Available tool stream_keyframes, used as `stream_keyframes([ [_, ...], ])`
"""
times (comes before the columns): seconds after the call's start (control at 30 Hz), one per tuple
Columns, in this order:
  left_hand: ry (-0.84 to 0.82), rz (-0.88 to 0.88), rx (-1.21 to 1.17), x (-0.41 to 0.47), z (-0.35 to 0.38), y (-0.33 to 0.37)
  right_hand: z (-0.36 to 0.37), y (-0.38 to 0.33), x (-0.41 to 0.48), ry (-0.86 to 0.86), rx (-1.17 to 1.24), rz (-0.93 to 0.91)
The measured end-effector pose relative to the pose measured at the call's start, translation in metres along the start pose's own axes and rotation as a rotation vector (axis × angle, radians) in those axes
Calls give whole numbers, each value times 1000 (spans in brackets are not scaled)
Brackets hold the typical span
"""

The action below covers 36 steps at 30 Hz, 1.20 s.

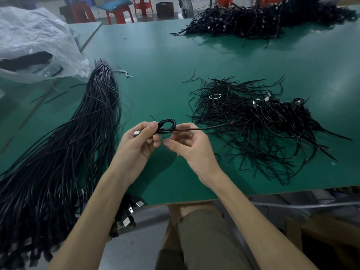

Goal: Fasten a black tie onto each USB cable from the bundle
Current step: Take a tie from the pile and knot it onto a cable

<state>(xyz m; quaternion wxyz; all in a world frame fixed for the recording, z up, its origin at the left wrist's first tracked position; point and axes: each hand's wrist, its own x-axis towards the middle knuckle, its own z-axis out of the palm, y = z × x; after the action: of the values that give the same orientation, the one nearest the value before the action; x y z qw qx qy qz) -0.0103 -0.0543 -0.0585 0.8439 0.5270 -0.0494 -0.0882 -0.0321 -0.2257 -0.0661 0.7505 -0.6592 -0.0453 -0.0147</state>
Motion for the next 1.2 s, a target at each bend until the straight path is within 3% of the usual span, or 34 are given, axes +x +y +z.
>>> stream_keyframes([
  [0.33, -68, -158, 232, 0, -1, -1, 0, 0, 1, -210, -89, -64],
  [0.83, -60, -100, 140, 0, 3, -2, 4, 6, 3, -57, -273, -137],
  [1.2, -1, -76, 116, 2, 0, -2, 2, 3, 2, -115, -273, -132],
])
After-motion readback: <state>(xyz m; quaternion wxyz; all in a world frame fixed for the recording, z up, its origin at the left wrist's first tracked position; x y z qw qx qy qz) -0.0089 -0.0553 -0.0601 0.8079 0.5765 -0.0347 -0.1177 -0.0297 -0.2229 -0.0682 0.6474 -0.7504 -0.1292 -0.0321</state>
